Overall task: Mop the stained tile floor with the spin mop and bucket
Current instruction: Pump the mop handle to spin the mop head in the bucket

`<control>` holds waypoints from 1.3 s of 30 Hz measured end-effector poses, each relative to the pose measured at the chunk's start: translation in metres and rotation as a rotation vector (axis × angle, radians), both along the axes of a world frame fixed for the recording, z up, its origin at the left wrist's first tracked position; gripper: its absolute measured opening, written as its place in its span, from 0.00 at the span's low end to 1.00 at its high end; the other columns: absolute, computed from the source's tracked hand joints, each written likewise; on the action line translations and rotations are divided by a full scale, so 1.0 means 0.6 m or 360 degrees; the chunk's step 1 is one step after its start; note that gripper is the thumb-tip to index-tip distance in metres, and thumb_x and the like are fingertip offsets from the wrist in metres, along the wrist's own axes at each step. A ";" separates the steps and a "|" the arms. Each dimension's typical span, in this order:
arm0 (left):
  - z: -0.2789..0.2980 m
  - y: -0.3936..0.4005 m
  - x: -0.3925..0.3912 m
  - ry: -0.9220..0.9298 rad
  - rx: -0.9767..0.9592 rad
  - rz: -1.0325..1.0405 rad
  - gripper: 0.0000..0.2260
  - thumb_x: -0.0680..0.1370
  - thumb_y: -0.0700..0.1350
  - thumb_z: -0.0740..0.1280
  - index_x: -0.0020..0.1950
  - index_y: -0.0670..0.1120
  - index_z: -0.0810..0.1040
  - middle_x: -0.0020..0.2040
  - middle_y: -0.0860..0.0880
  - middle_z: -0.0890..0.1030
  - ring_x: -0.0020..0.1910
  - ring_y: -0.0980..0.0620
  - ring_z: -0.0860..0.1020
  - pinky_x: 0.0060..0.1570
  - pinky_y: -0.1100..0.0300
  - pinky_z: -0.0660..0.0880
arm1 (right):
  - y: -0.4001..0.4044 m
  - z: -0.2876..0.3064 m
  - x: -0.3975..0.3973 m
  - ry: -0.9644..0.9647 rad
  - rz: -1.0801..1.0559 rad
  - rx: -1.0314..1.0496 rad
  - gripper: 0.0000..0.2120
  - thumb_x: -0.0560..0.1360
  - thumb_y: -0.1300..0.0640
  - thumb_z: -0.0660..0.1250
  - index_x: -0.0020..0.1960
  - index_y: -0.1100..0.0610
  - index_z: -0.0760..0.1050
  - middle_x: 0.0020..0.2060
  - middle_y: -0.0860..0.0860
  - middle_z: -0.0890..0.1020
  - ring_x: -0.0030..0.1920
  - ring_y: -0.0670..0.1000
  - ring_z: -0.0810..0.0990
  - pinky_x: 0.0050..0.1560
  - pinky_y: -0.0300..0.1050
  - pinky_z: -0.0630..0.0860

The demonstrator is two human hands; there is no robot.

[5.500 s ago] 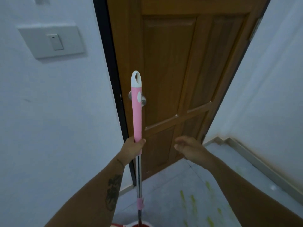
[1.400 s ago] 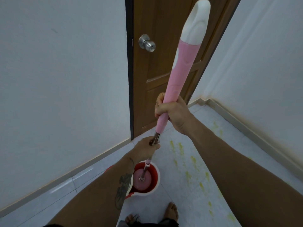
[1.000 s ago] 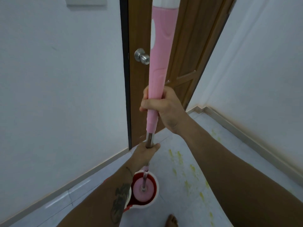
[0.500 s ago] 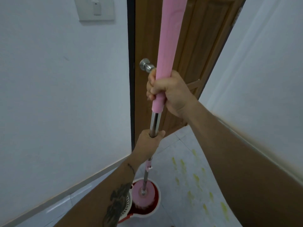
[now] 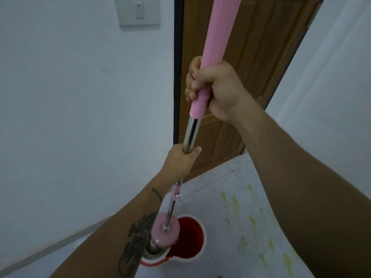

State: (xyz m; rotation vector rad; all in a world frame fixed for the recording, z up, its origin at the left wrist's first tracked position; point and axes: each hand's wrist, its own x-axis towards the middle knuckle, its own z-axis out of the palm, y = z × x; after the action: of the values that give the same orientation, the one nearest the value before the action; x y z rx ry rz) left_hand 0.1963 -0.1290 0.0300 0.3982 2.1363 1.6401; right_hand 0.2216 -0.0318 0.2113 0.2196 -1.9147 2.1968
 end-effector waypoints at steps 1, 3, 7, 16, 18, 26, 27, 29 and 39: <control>-0.004 -0.006 0.000 -0.0013 -0.0014 0.0019 0.13 0.80 0.52 0.66 0.40 0.47 0.72 0.30 0.49 0.70 0.29 0.54 0.72 0.31 0.63 0.72 | -0.003 -0.006 -0.001 -0.0011 0.0001 -0.0005 0.08 0.62 0.71 0.61 0.33 0.59 0.67 0.26 0.52 0.70 0.28 0.51 0.69 0.35 0.45 0.72; -0.016 -0.020 0.000 -0.0032 -0.0028 0.0053 0.13 0.79 0.52 0.66 0.38 0.48 0.71 0.29 0.50 0.70 0.28 0.55 0.71 0.30 0.63 0.71 | -0.011 -0.018 -0.005 -0.0041 -0.0012 -0.0016 0.08 0.61 0.70 0.61 0.33 0.59 0.67 0.26 0.53 0.69 0.28 0.52 0.68 0.35 0.45 0.72; -0.038 -0.043 -0.004 -0.0008 -0.0113 0.0095 0.14 0.79 0.53 0.66 0.37 0.47 0.71 0.28 0.50 0.70 0.27 0.55 0.71 0.31 0.62 0.72 | -0.025 -0.039 -0.013 -0.0088 -0.0046 -0.0065 0.09 0.60 0.71 0.61 0.33 0.60 0.66 0.27 0.54 0.68 0.28 0.52 0.68 0.34 0.44 0.71; -0.100 -0.079 -0.010 -0.0038 -0.0216 0.0094 0.16 0.79 0.53 0.67 0.37 0.46 0.70 0.29 0.49 0.71 0.33 0.48 0.73 0.34 0.59 0.74 | -0.053 -0.097 -0.018 -0.0205 0.0002 0.0160 0.07 0.60 0.70 0.63 0.32 0.60 0.68 0.27 0.53 0.72 0.30 0.52 0.72 0.38 0.46 0.75; -0.110 -0.082 -0.014 -0.0042 -0.0232 0.0079 0.15 0.79 0.53 0.67 0.38 0.45 0.71 0.31 0.46 0.72 0.34 0.47 0.74 0.34 0.59 0.73 | -0.060 -0.103 -0.016 -0.0224 0.0005 0.0217 0.06 0.60 0.69 0.63 0.32 0.60 0.69 0.27 0.54 0.72 0.31 0.51 0.73 0.40 0.48 0.76; -0.165 -0.128 -0.022 -0.0129 -0.0493 -0.0124 0.14 0.78 0.53 0.66 0.41 0.43 0.75 0.33 0.47 0.74 0.34 0.49 0.73 0.39 0.56 0.73 | -0.087 -0.154 -0.009 -0.0505 0.0028 0.0573 0.07 0.60 0.67 0.67 0.34 0.58 0.73 0.33 0.53 0.76 0.38 0.53 0.83 0.55 0.62 0.80; -0.173 -0.136 -0.020 -0.0147 -0.0519 -0.0150 0.14 0.78 0.52 0.67 0.39 0.45 0.73 0.32 0.48 0.73 0.33 0.50 0.72 0.40 0.56 0.72 | -0.095 -0.161 -0.005 -0.0538 0.0062 0.0621 0.07 0.61 0.68 0.68 0.35 0.58 0.73 0.34 0.53 0.76 0.39 0.52 0.83 0.56 0.63 0.79; -0.186 -0.147 -0.017 -0.0148 -0.0519 -0.0140 0.14 0.78 0.52 0.67 0.36 0.46 0.70 0.30 0.50 0.71 0.31 0.51 0.70 0.38 0.56 0.71 | -0.109 -0.171 -0.002 -0.0557 0.0085 0.0674 0.08 0.64 0.69 0.68 0.36 0.58 0.73 0.35 0.53 0.76 0.42 0.54 0.84 0.56 0.63 0.79; -0.180 -0.166 -0.040 -0.0080 -0.0496 -0.0057 0.12 0.74 0.49 0.71 0.38 0.46 0.70 0.32 0.50 0.72 0.33 0.51 0.72 0.41 0.56 0.74 | -0.143 -0.155 -0.017 -0.0421 -0.0168 0.0886 0.08 0.67 0.67 0.72 0.42 0.56 0.76 0.40 0.55 0.79 0.45 0.57 0.82 0.50 0.56 0.82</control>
State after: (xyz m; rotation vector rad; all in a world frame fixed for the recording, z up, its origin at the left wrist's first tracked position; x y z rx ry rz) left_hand 0.1721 -0.2286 -0.0783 0.2927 2.2822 1.2549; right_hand 0.2116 -0.1179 0.1184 -0.0922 -2.5852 1.6466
